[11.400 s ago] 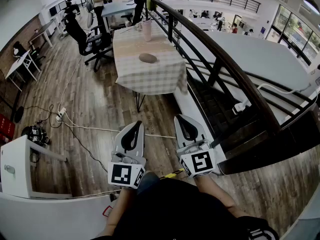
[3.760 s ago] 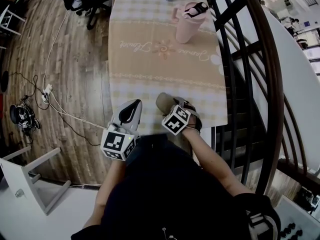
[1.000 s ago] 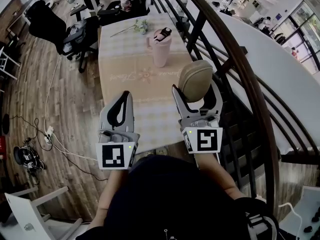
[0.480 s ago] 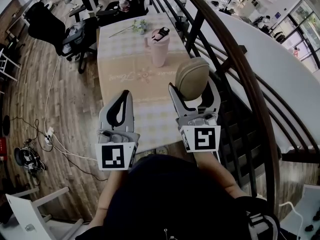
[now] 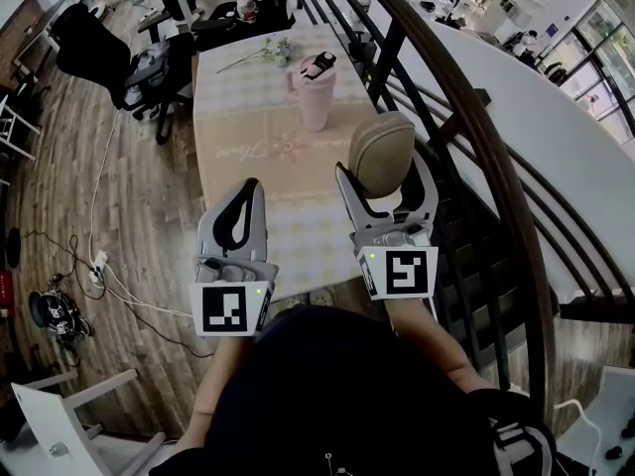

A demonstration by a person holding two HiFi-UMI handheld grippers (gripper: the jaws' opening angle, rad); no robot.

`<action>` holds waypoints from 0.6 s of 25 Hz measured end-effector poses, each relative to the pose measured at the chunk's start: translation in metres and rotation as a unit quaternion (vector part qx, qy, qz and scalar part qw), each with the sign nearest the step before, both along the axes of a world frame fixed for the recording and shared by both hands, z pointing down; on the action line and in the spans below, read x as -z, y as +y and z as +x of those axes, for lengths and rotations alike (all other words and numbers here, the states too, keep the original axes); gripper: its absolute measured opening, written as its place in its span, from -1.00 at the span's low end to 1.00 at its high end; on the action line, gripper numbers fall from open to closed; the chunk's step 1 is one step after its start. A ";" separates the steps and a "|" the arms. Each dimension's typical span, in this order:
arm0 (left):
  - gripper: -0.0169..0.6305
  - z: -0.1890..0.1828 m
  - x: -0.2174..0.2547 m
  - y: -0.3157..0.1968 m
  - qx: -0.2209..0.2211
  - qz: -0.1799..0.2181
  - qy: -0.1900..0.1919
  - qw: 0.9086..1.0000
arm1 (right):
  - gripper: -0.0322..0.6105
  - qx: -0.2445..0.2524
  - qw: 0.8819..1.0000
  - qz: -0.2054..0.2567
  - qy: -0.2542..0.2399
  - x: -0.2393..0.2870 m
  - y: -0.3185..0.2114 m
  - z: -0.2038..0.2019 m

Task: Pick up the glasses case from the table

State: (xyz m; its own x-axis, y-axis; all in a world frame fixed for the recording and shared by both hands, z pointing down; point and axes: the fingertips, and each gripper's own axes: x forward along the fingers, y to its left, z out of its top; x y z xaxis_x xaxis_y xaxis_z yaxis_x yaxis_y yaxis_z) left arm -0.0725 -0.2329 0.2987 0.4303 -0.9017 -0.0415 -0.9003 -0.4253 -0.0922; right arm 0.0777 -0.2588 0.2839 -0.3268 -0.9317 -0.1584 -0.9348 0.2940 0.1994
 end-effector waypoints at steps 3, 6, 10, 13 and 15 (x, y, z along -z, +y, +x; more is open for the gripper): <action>-0.91 0.000 -0.002 -0.001 -0.001 -0.002 -0.001 1.000 | 0.27 0.001 1.000 -0.001 0.000 -0.001 0.000 0.000; -0.91 0.000 -0.002 0.000 0.000 -0.003 0.000 1.000 | 0.27 0.004 1.000 -0.002 -0.001 -0.002 0.000 -0.001; -0.91 0.000 -0.003 0.002 0.001 -0.005 0.001 1.000 | 0.27 0.005 1.000 -0.004 -0.001 -0.003 0.002 -0.001; -0.91 0.000 -0.004 0.003 0.001 -0.003 -0.001 1.000 | 0.27 0.006 1.000 -0.003 -0.001 -0.003 0.003 -0.001; -0.91 0.001 -0.004 0.004 0.001 -0.002 -0.003 1.000 | 0.27 0.006 1.000 -0.004 -0.001 -0.004 0.003 -0.001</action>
